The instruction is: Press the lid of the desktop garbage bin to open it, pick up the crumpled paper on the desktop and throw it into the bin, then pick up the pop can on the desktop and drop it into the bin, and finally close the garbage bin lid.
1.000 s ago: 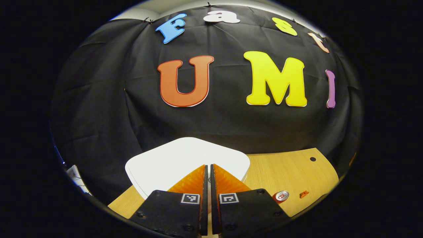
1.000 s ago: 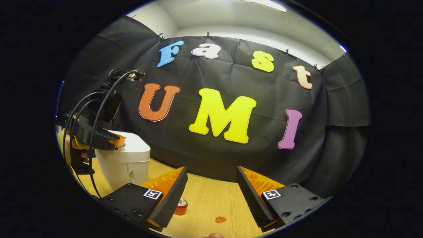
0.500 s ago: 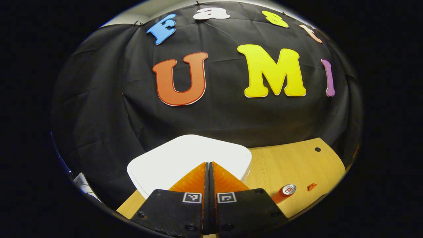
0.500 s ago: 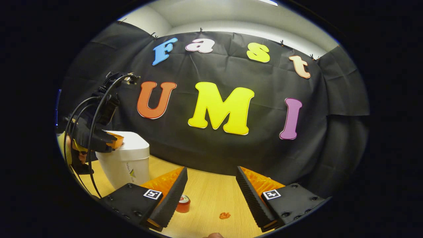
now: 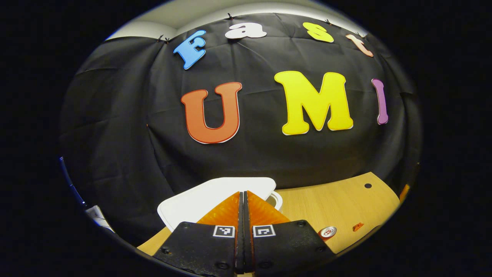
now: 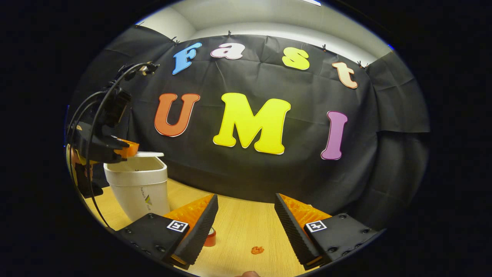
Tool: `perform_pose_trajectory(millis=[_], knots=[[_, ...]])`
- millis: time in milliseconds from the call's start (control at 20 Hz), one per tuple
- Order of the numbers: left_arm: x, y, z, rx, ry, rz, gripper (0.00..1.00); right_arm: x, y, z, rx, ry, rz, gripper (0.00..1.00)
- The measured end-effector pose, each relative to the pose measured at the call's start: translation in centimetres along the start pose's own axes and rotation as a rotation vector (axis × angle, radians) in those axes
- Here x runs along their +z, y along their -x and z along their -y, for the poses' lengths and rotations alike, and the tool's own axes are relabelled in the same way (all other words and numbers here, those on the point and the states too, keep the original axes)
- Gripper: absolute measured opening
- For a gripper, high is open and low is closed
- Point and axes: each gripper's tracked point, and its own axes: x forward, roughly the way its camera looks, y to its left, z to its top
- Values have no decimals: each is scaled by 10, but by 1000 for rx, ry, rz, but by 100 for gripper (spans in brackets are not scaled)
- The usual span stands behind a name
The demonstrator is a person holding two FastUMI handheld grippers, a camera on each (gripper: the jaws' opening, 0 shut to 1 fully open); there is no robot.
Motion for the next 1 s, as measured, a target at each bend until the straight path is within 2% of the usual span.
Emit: perform_pose_trajectory(millis=[350, 450, 500, 600, 650, 700, 800, 950, 1000], knots=[[26, 18, 0, -13, 23, 67, 4, -13, -5, -4, 11, 7, -28, 94], [28, 21, 3, -20, 36, 73, 9, -23, -7, -5, 16, 3, -58, 95], [29, 23, 5, -31, 47, 83, 19, -28, -9, -5, 16, 0, -74, 95], [33, 27, 10, -60, 71, 106, 32, -42, -14, -5, 18, -2, -116, 94], [34, 28, 12, -73, 82, 111, 27, -51, -18, -4, 16, -5, -139, 94], [33, 28, 15, -87, 91, 115, 46, -59, -21, -3, 13, -11, -165, 95], [34, 31, 17, -102, 109, 124, 59, -79, -26, 2, 1, -20, -221, 95], [37, 33, 16, -108, 125, 143, 63, -109, -35, 14, -24, -2, -300, 95], [36, 33, 17, -109, 124, 144, 69, -120, -38, 17, -29, 4, -328, 95]])
